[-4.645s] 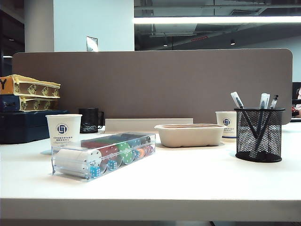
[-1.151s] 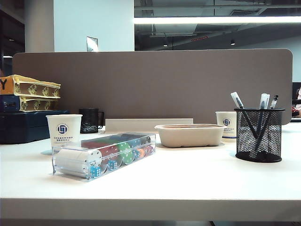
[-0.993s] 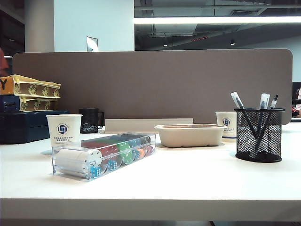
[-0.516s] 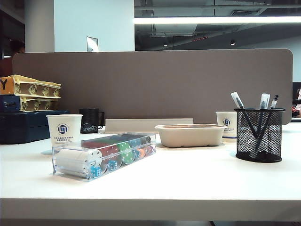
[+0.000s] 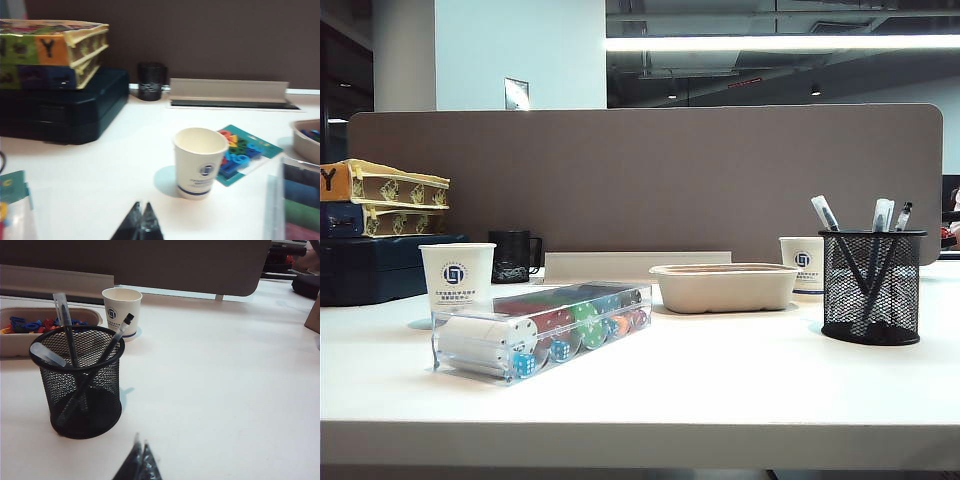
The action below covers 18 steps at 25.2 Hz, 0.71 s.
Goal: Pick up one pen and put it in the pen container.
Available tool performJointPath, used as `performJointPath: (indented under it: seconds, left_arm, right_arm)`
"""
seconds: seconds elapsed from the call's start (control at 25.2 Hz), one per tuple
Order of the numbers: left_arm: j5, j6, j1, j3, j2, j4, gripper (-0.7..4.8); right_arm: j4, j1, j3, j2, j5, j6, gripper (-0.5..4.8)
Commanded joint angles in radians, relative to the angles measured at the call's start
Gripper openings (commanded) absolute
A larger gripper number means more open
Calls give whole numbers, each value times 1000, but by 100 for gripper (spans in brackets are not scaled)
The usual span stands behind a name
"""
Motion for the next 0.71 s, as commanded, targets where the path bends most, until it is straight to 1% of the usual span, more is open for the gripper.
performJointPath:
  seconds: [0.04, 0.2, 0.32, 0.36, 0.44, 0.71]
  left_arm:
    - [109, -2, 36, 3, 1, 6, -5]
    - [200, -2, 93, 3, 1, 6, -5]
    - [246, -2, 150, 3, 1, 6, -5]
    - [259, -2, 182, 3, 1, 6, -5]
    - [274, -2, 224, 4, 1, 7, -5]
    - [296, 1, 317, 4, 1, 6, -5]
  right_arm:
    - [10, 2, -5, -5, -2, 5, -4]
    - [10, 2, -5, -5, -2, 5, -4]
    - [10, 2, -5, -5, -2, 5, -5]
    - [10, 2, -5, -5, -2, 5, -5]
    - [10, 2, -5, -5, -2, 5, -4]
    - [10, 2, -5, -5, -2, 5, -4]
